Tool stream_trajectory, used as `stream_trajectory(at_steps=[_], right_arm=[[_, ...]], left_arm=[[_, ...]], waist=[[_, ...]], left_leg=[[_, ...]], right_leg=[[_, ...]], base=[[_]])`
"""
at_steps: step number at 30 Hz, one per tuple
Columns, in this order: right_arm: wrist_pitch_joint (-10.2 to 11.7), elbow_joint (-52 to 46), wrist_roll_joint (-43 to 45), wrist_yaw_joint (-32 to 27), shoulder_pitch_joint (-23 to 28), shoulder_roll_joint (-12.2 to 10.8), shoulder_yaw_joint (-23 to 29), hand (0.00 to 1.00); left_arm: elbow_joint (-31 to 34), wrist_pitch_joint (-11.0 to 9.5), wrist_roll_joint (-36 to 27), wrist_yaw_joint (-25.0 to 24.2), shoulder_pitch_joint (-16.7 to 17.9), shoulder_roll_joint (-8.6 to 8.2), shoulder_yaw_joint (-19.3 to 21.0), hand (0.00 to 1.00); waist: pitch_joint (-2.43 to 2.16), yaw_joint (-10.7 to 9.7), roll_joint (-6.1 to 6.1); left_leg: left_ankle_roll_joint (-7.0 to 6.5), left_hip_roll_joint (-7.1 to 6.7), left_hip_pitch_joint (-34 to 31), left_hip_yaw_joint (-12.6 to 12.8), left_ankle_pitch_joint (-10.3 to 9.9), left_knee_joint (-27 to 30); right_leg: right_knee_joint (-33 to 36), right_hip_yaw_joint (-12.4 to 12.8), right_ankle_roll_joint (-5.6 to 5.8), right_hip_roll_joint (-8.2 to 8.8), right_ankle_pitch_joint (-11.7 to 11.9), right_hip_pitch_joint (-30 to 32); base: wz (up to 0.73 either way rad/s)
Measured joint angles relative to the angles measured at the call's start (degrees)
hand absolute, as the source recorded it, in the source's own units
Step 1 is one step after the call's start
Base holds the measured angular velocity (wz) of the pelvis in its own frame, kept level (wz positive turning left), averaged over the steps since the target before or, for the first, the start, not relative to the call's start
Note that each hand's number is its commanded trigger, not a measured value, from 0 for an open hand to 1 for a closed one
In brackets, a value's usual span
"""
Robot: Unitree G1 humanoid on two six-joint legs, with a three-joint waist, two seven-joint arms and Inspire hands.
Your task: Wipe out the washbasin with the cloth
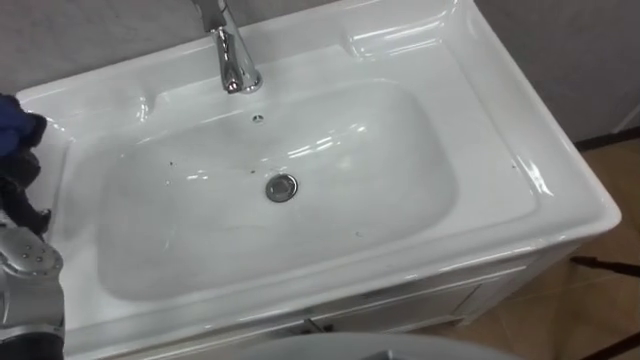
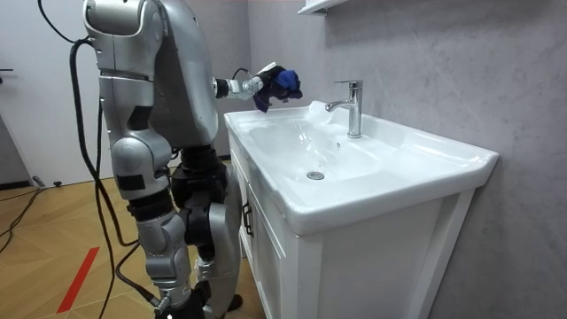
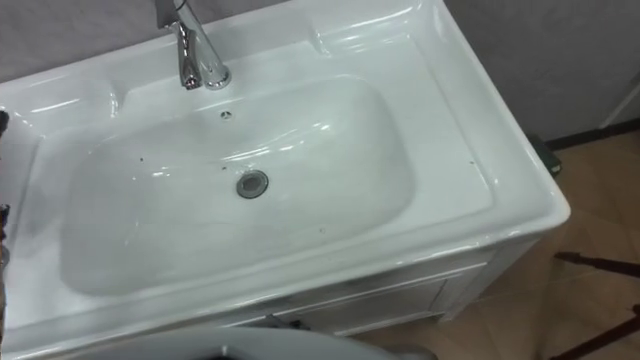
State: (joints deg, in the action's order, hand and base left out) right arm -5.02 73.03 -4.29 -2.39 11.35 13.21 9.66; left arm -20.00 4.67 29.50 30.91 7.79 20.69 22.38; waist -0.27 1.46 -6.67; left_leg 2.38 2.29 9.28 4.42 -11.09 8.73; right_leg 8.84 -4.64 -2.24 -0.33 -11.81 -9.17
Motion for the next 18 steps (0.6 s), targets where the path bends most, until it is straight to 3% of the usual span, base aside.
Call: stream_trajectory(at_steps=[7,12,13,15,16,17,18], right_arm=[[0.1,0.0,0.0,-0.4,-0.9,0.1,0.6,0.00],[0.2,-0.4,-0.2,-0.3,-1.2,0.1,0.7,0.00],[0.2,-0.4,-0.1,-0.3,-1.2,0.1,0.7,0.00],[0.1,-0.5,0.0,0.1,-1.1,0.1,0.7,0.00],[0.0,-0.6,0.0,0.1,-1.1,0.1,0.7,0.00],[0.0,-0.6,-0.1,0.1,-1.2,0.1,0.7,0.00],[0.0,-0.6,-0.2,0.0,-1.2,0.1,0.7,0.00]], left_arm=[[-2.6,0.0,-1.9,-0.1,0.2,0.13,1.5,1.00],[-3.1,0.0,-1.8,-0.1,2.1,0.14,2.7,1.00],[-3.6,0.0,-1.8,-0.1,2.1,0.14,2.8,0.96],[-5.4,0.3,-1.8,-0.1,2.1,0.13,3.0,0.59],[-5.4,0.5,-1.8,-0.1,2.3,0.12,3.0,0.18],[-5.4,0.5,-1.7,-0.2,2.6,0.12,2.9,0.00],[-5.4,0.5,-1.7,-0.1,2.8,0.12,2.9,0.00]], waist=[[-0.03,0.8,-0.20],[-0.23,0.6,-0.51],[-0.24,0.6,-0.58],[-0.16,0.5,-0.66],[-0.19,0.5,-0.71],[-0.18,0.4,-0.70],[-0.19,0.4,-0.69]], left_leg=[[0.00,-0.01,0.0,0.0,0.0,0.0],[0.00,-0.03,-0.1,0.0,0.0,-0.1],[0.00,-0.03,-0.1,0.0,0.0,-0.1],[0.00,-0.03,-0.1,0.0,0.0,-0.1],[0.00,-0.03,-0.1,0.0,0.0,-0.1],[0.00,-0.03,-0.2,0.0,0.0,-0.1],[0.00,-0.03,-0.2,0.0,0.0,-0.1]], right_leg=[[0.0,-0.1,0.00,0.02,0.0,0.0],[0.0,-0.2,0.00,0.03,0.0,-0.1],[0.0,-0.2,0.00,0.04,0.0,-0.1],[0.0,-0.2,0.00,0.05,0.0,-0.2],[-0.1,-0.3,0.00,0.06,0.0,-0.2],[-0.1,-0.4,0.00,0.08,0.0,-0.2],[-0.1,-0.3,0.00,0.10,0.0,-0.2]], base=[[0.00],[0.00],[0.00],[0.00],[0.03],[0.00],[0.00]])
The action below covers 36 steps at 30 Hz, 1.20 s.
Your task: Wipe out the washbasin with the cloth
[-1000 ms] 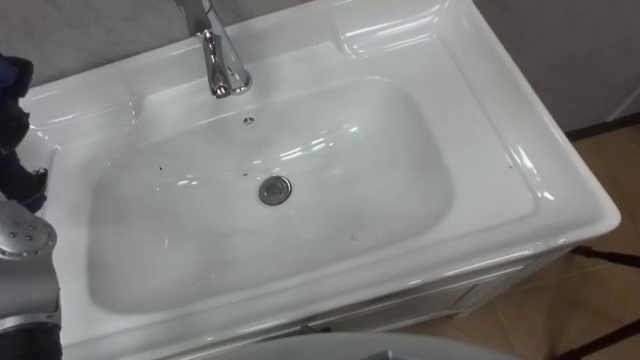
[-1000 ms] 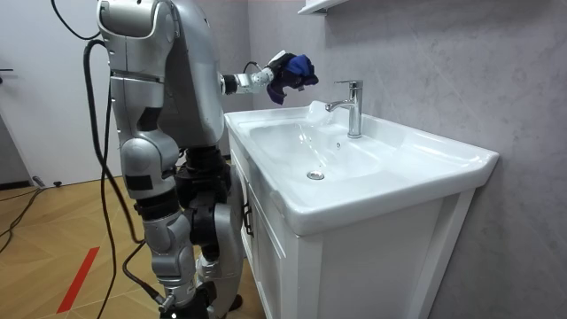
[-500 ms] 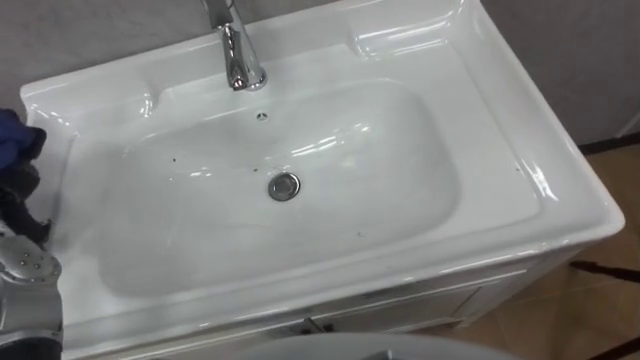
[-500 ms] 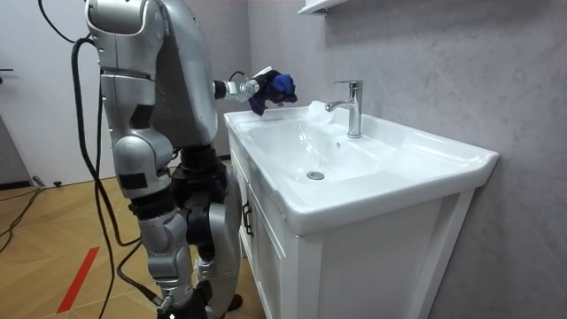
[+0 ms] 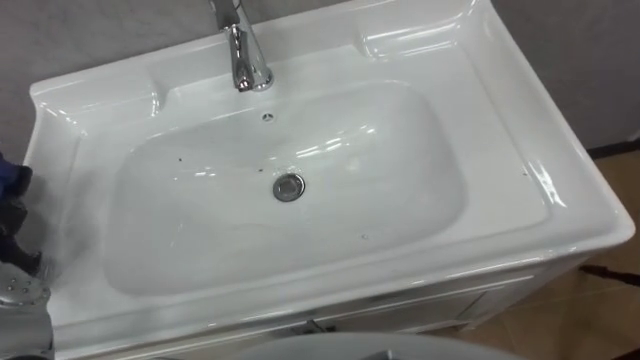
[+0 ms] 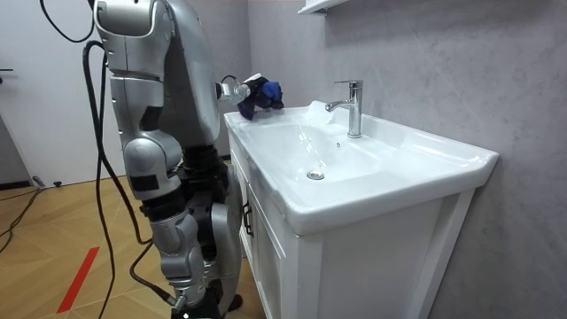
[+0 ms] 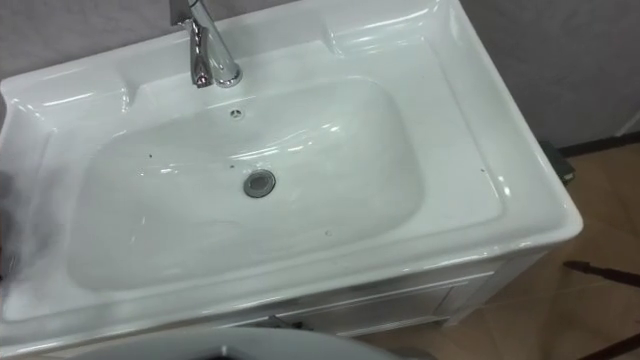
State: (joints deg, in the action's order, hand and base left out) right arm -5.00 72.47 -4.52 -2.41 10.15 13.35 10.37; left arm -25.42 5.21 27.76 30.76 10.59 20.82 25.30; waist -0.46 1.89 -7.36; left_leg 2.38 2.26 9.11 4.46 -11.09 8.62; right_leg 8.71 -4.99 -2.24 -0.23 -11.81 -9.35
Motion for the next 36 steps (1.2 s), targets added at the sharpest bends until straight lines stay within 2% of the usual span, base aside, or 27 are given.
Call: stream_trajectory(at_steps=[5,17,21,28,31,36], right_arm=[[0.1,-0.1,-0.3,-0.7,0.0,0.0,0.0,0.00],[0.6,0.1,-0.4,-1.7,0.1,0.0,-0.2,0.00],[0.7,0.5,-0.7,-1.7,0.0,0.0,-0.1,0.00],[0.7,0.5,-0.9,-1.7,-0.1,0.0,-0.1,0.00],[0.7,0.4,-0.9,-1.7,0.0,0.0,-0.1,0.00],[1.4,0.4,-0.2,-1.7,0.1,0.0,-0.1,0.00]], left_arm=[[0.1,0.7,0.0,0.0,0.2,0.00,0.0,0.00],[0.7,0.5,0.0,0.0,0.2,0.00,-0.2,0.00],[0.8,-0.6,-0.1,0.1,0.2,0.01,-0.4,0.00],[0.8,-0.9,-1.2,0.1,0.2,0.01,-0.4,0.00],[1.2,-1.0,-1.2,0.1,0.2,0.01,-0.4,0.00],[4.9,-1.7,-0.8,0.1,0.2,0.01,-0.7,0.00]], waist=[[0.06,0.0,-0.01],[0.31,-0.6,0.38],[0.35,-0.7,0.37],[0.43,-1.3,0.23],[0.31,-1.6,0.30],[0.31,-1.7,0.61]], left_leg=[[0.00,-0.02,-0.1,0.0,0.0,0.0],[0.00,-0.02,-0.5,-0.4,0.0,0.1],[0.00,-0.02,-0.4,-0.4,0.0,0.1],[0.00,-0.02,-0.4,0.1,0.0,0.0],[0.00,-0.02,-0.4,0.1,0.0,0.0],[0.00,-0.02,-0.4,0.1,0.0,0.0]], right_leg=[[0.0,-0.1,0.00,0.01,0.0,0.0],[-0.1,-0.7,0.00,0.08,0.0,0.1],[-0.1,-0.7,0.00,0.11,0.0,0.1],[-0.1,-0.2,0.00,0.07,0.0,0.3],[-0.1,-0.1,0.00,0.04,0.0,0.3],[-0.1,0.0,0.00,0.02,0.0,0.3]], base=[[0.00],[0.02],[0.00],[-0.02],[0.00],[0.00]])
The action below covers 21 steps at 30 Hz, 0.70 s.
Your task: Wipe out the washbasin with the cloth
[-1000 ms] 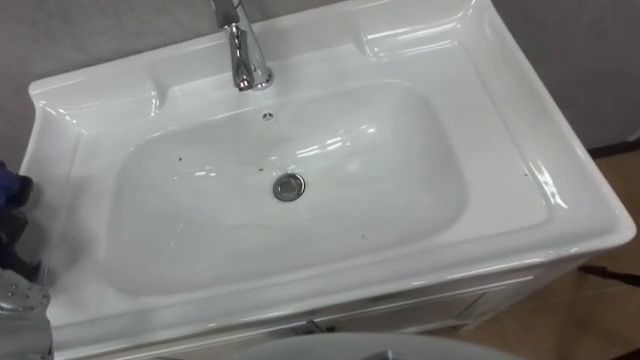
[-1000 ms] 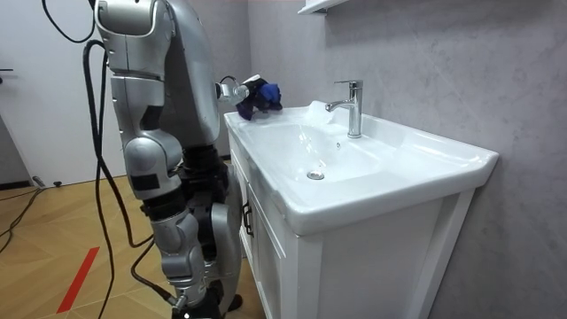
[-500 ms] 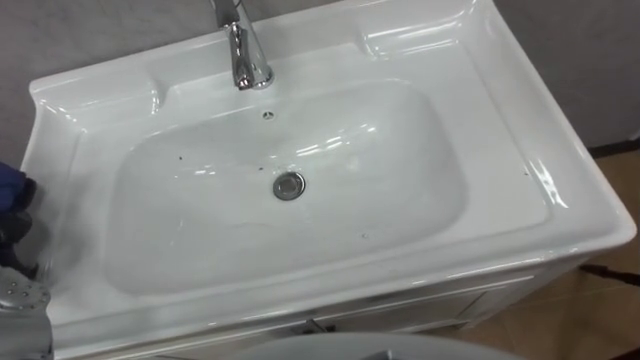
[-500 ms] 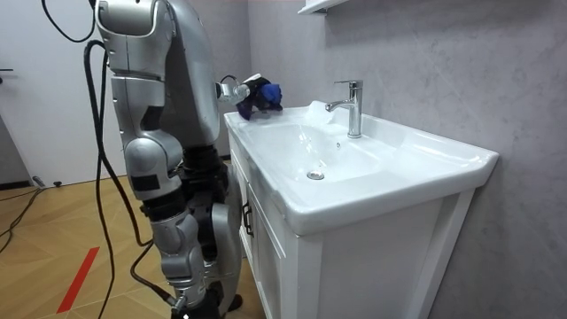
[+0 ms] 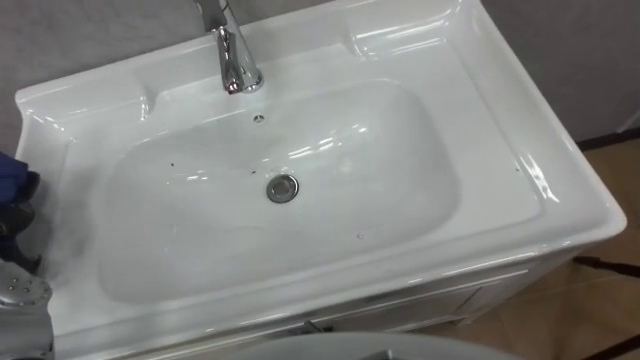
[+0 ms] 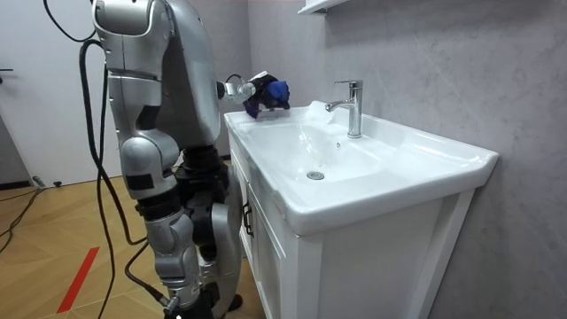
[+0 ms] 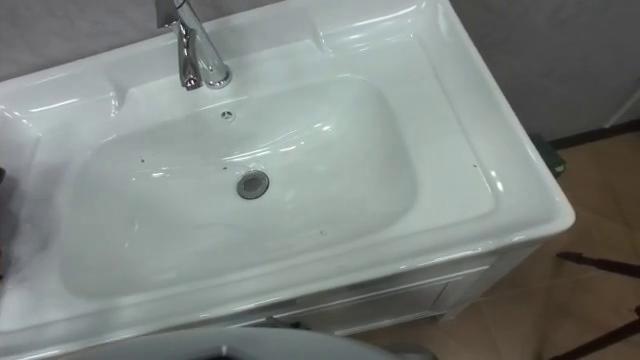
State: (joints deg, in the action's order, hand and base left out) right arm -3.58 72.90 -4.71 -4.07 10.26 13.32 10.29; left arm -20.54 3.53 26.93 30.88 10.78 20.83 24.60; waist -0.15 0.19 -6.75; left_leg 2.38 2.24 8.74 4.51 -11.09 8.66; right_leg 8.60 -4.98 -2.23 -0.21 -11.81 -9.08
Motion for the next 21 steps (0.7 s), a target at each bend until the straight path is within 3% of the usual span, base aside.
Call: stream_trajectory(at_steps=[1,2,3,4,5,9,12,21], right_arm=[[0.0,0.0,0.0,0.1,0.0,0.0,0.0,0.00],[0.1,0.0,-0.1,0.5,0.0,0.0,0.0,0.00],[0.1,0.0,0.1,0.9,-0.1,0.0,0.0,0.00],[0.1,0.0,0.2,1.1,-0.2,0.0,0.0,0.00],[0.1,0.0,0.3,1.4,-0.3,0.0,-0.1,0.00],[0.1,0.7,0.0,1.8,-1.6,0.0,-0.8,0.00],[0.3,0.9,0.0,1.7,-2.1,0.1,-1.2,0.00],[0.2,0.8,0.6,1.7,-0.9,0.2,-1.2,0.00]], left_arm=[[0.5,-0.1,0.3,0.0,0.0,0.00,0.0,0.00],[1.7,-0.1,0.9,-0.1,0.0,-0.05,0.0,0.54],[2.7,-0.1,1.8,-0.1,0.0,-0.07,-0.5,0.64],[3.1,-0.1,2.3,-0.2,0.0,-0.07,-0.9,0.90],[3.7,-0.1,2.9,-0.3,0.0,-0.06,-2.2,1.00],[3.4,0.0,4.2,-2.1,0.0,-0.19,-7.3,1.00],[1.3,-0.1,4.2,-2.8,0.0,-0.25,-10.2,1.00],[-4.1,-0.1,2.7,-3.0,0.3,-0.22,-11.2,1.00]], waist=[[-0.03,0.0,0.00],[-0.05,0.0,0.04],[0.17,-0.1,0.36],[0.24,-0.1,0.40],[0.16,-0.2,0.16],[0.63,-1.4,-0.05],[0.61,-2.0,-0.40],[0.32,-1.8,-0.58]], left_leg=[[0.00,0.00,0.0,0.0,0.0,0.0],[0.00,0.01,0.0,0.0,0.0,0.0],[0.00,0.01,0.0,0.0,0.0,0.0],[0.00,0.01,0.0,0.0,0.0,0.0],[0.00,-0.02,0.0,-0.1,0.0,0.0],[0.00,0.01,-0.1,-0.2,0.0,0.0],[0.00,0.03,0.0,-0.1,0.0,0.0],[0.00,-0.04,0.2,0.2,0.0,-0.1]], right_leg=[[0.0,0.0,0.00,0.00,0.0,0.0],[0.0,0.0,0.00,0.03,0.0,0.0],[0.0,0.0,0.00,0.04,0.0,0.0],[0.0,-0.1,0.00,0.03,0.0,0.0],[0.0,0.0,0.00,0.07,0.0,-0.1],[0.1,0.2,0.00,0.07,0.0,-0.1],[0.1,0.5,0.00,0.00,0.0,0.0],[0.0,0.9,0.00,-0.14,0.0,0.1]], base=[[0.00],[0.00],[0.00],[0.00],[0.05],[0.02],[-0.05],[-0.04]])
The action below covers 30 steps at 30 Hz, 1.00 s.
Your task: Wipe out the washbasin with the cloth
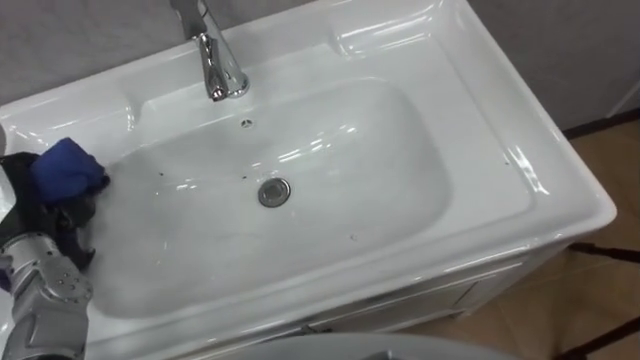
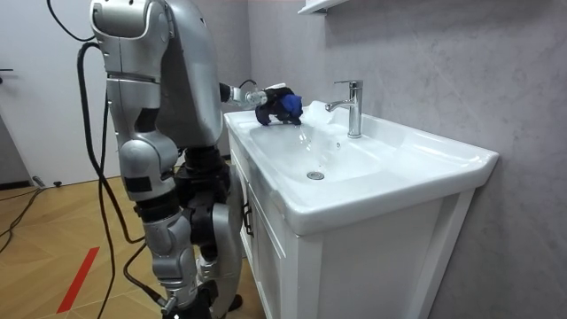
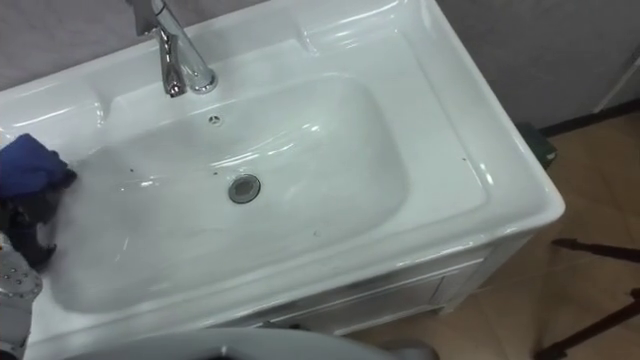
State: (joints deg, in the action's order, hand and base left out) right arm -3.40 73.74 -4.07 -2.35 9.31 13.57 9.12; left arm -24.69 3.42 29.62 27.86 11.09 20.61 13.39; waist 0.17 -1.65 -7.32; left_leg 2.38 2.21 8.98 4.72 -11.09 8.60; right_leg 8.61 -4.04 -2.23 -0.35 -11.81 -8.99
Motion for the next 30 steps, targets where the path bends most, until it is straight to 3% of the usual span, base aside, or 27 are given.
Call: stream_trajectory(at_steps=[4,7,9,15,17,18,24,29,30], right_arm=[[-0.4,-0.9,0.0,0.0,0.6,0.0,0.0,0.00],[-0.6,-1.2,0.1,0.0,0.9,0.2,0.0,0.00],[-1.5,-1.2,0.0,0.0,0.9,0.4,0.0,0.00],[-1.7,-0.7,0.0,0.0,1.0,0.6,0.0,0.00],[-1.7,-0.7,0.2,0.0,0.9,0.6,0.0,0.00],[-1.7,-0.7,0.5,0.0,0.9,0.6,0.0,0.00],[-1.6,-0.8,0.6,0.1,0.8,0.6,-0.1,0.00],[-1.5,-0.4,-0.5,0.0,0.8,0.7,-0.1,0.00],[-1.5,-0.3,-0.5,0.0,0.7,0.7,-0.1,0.00]], left_arm=[[-0.1,0.2,0.8,0.0,0.0,0.13,0.0,1.00],[-1.1,0.5,3.9,0.0,0.0,0.56,0.7,1.00],[-1.5,1.8,6.4,0.0,0.0,0.65,1.2,1.00],[-1.5,3.3,11.0,0.0,0.0,2.24,1.2,1.00],[-1.5,3.7,11.2,0.0,0.0,3.01,1.2,0.51],[-1.4,3.7,11.4,0.0,-0.1,3.60,1.2,0.00],[-1.1,3.6,13.8,-0.1,-0.9,6.39,2.5,0.00],[-0.9,3.7,13.8,-1.1,-1.0,6.41,2.5,0.00],[-0.8,3.7,13.8,-1.4,-1.0,6.34,2.5,0.00]], waist=[[-0.13,0.5,0.19],[-0.49,0.7,0.34],[-0.67,0.8,0.32],[-0.71,0.6,0.27],[-0.61,0.6,0.11],[-0.61,0.6,0.04],[-0.40,0.8,-0.59],[-0.31,1.0,-1.06],[0.01,0.7,-0.62]], left_leg=[[0.00,0.00,0.0,0.0,0.0,0.0],[0.00,0.02,0.1,0.7,0.0,0.0],[0.00,0.03,0.3,1.0,0.0,0.0],[0.00,0.06,0.3,1.0,0.0,0.0],[0.00,0.06,0.2,1.0,0.0,0.0],[0.00,0.06,0.2,1.0,0.0,0.0],[0.00,0.08,-0.5,1.0,0.0,0.1],[0.00,0.08,-0.2,0.8,0.0,0.1],[0.00,0.08,-0.2,0.7,0.0,0.1]], right_leg=[[0.0,0.3,0.00,0.05,0.0,0.0],[0.1,0.1,0.02,0.05,0.0,0.0],[0.2,0.2,0.02,0.07,0.0,0.0],[0.2,0.2,0.02,0.07,0.0,-0.1],[0.2,0.1,0.02,0.07,0.0,-0.1],[0.2,0.1,0.03,0.07,0.0,0.0],[0.2,0.0,0.05,0.12,0.0,0.7],[0.2,-0.2,0.10,0.15,0.1,0.2],[0.2,-0.5,0.10,0.17,0.1,0.1]], base=[[0.00],[-0.02],[-0.06],[0.00],[0.00],[0.00],[0.00],[0.02],[0.11]])
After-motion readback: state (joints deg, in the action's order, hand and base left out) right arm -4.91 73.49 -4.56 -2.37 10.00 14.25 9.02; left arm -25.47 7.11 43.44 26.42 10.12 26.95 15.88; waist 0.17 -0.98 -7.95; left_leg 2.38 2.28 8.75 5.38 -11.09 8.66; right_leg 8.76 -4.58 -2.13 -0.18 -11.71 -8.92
